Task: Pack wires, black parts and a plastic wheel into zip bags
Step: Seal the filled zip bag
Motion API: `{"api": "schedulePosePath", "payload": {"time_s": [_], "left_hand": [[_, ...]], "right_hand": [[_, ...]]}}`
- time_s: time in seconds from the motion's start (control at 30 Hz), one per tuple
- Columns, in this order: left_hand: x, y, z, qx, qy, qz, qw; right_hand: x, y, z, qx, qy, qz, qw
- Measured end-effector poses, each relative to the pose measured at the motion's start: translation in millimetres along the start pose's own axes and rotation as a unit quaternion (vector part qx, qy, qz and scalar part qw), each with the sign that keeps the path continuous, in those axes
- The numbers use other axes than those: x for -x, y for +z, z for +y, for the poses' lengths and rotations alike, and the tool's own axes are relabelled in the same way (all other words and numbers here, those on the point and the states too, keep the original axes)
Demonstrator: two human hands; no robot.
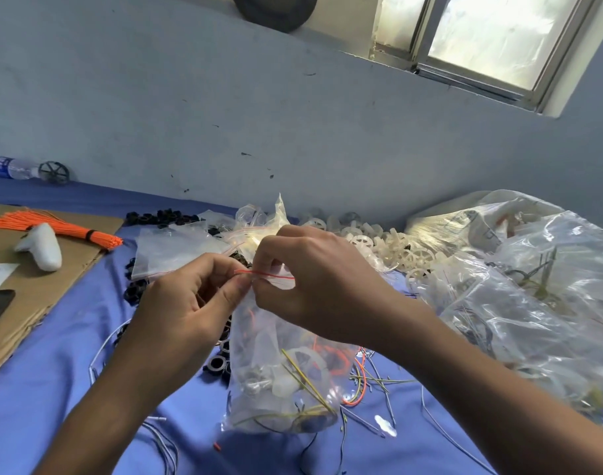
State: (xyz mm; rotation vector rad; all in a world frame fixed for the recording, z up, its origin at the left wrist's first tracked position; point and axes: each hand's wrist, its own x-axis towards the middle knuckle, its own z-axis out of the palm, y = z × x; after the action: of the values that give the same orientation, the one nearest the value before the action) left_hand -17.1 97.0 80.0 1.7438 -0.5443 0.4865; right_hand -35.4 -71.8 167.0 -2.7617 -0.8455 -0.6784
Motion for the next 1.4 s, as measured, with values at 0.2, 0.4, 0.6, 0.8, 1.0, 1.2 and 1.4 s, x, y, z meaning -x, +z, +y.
{"api": "schedulePosePath", "payload": {"time_s": [0.2, 0.4, 0.6, 0.8, 1.0, 1.2, 1.4], "left_hand": [[1, 1, 6, 0.042, -0.012, 0.004, 0.999], [1, 1, 12, 0.055, -0.023, 0.0, 0.998], [2, -2, 7, 0.01, -0.004, 0.005, 1.0], [3, -4, 1, -0.032, 0.012, 0.011, 0.999], [4, -4, 0, -0.037, 0.012, 0.004, 0.999], [4, -4, 2, -0.043, 0.015, 0.004, 0.999], [3, -5, 3, -0.023, 0.004, 0.006, 1.0]], "right_hand": [[0, 2, 1, -0.003, -0.006, 0.015, 1.0], [-1, 5, 3, 0.0, -0.004, 0.008, 1.0], [2, 3, 5, -0.011, 0.004, 0.022, 1.0], [11, 2, 16, -0.035, 0.02, 0.031, 0.999], [25, -4, 31, -0.063, 0.026, 0.044, 0.997], [37, -10, 45, -0.082, 0.043, 0.047, 0.995], [51, -15, 58, -0.064, 0.058, 0.062, 0.994]]}}
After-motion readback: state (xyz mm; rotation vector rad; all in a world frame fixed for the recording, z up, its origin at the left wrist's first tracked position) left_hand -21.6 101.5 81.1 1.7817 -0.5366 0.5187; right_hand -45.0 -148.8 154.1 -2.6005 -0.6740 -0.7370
